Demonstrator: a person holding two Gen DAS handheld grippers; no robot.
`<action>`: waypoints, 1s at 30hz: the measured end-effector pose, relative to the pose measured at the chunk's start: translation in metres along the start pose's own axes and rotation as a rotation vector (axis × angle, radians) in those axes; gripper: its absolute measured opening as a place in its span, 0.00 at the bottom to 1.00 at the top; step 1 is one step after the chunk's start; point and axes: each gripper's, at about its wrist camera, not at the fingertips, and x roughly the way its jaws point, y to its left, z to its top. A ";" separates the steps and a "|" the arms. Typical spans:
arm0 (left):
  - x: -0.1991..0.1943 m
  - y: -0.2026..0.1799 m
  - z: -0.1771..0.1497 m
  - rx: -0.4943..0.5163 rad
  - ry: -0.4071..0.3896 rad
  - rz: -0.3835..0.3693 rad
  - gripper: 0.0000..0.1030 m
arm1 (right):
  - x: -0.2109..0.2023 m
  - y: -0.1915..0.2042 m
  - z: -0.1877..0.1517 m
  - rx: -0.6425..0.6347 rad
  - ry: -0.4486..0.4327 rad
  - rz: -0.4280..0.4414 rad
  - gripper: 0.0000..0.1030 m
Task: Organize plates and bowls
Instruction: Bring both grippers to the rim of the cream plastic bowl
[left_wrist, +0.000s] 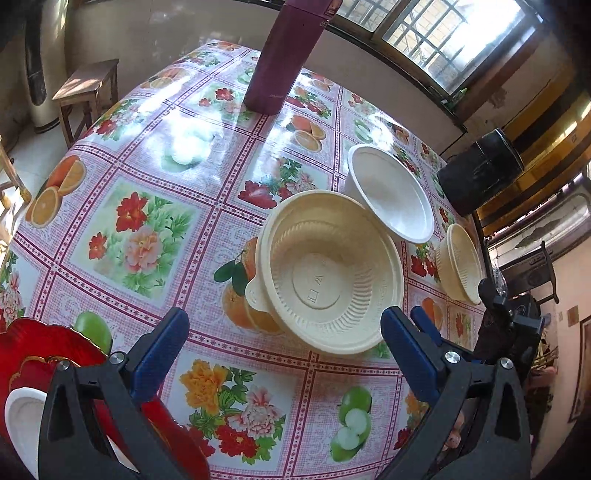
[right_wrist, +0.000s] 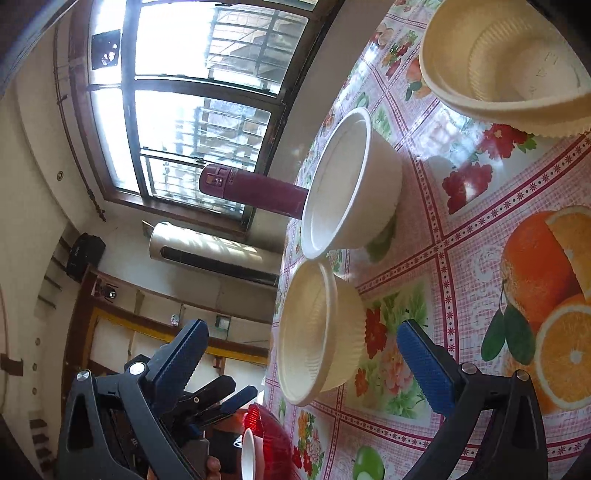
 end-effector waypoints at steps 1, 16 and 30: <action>0.005 0.001 0.003 -0.023 0.024 -0.027 1.00 | 0.001 -0.001 0.000 0.006 0.005 0.013 0.99; 0.019 -0.022 0.011 -0.045 0.073 0.038 1.00 | 0.019 0.010 0.003 -0.089 0.010 0.035 0.99; 0.036 -0.073 0.001 0.377 -0.120 0.697 1.00 | 0.034 0.015 0.011 -0.104 0.052 0.099 0.99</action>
